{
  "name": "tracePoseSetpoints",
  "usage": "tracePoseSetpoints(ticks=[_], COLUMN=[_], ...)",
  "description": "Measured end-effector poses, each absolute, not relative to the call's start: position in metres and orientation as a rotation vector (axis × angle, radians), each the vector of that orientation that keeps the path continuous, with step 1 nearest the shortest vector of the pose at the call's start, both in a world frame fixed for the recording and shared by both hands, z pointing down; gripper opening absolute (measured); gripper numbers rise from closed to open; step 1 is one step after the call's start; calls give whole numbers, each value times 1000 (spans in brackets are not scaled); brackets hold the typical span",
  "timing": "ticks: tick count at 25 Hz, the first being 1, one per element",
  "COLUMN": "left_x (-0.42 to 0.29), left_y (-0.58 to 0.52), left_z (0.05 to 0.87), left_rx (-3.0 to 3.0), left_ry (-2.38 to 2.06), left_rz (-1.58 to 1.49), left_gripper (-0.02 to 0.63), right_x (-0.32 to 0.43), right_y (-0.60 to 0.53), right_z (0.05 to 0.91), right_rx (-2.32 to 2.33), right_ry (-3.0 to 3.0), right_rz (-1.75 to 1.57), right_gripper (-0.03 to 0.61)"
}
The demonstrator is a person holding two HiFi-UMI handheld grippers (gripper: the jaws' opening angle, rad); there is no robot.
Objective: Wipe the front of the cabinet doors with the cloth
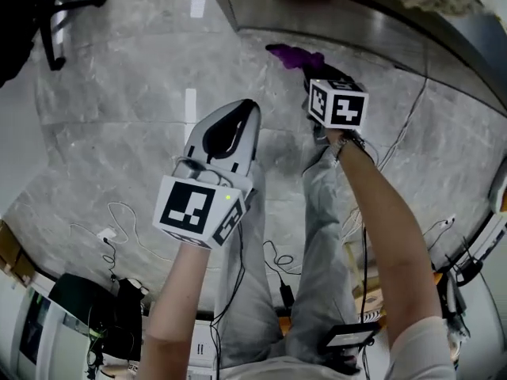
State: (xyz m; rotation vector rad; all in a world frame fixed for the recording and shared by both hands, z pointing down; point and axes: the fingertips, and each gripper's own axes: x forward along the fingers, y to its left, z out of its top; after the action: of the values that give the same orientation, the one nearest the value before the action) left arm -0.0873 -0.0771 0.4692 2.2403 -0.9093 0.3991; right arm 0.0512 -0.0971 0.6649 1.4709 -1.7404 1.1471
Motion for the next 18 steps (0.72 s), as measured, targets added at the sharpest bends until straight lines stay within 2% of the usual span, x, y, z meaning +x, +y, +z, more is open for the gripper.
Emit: tracePoseSetpoints(ticks=[12,18], left_x=[-218,-233], left_y=[-88,-88], left_z=[496,497], left_rx=[2148,2155], left_ry=[-1064,-1131], left_rz=[348,333], left_gripper=[23,23], right_x=[-49,-58], right_y=[-139,-137], right_z=[698,689], right_rx=[1424,1395], right_ry=[-1729,-1775], right_rz=[1159,1139], right_gripper=[91,91])
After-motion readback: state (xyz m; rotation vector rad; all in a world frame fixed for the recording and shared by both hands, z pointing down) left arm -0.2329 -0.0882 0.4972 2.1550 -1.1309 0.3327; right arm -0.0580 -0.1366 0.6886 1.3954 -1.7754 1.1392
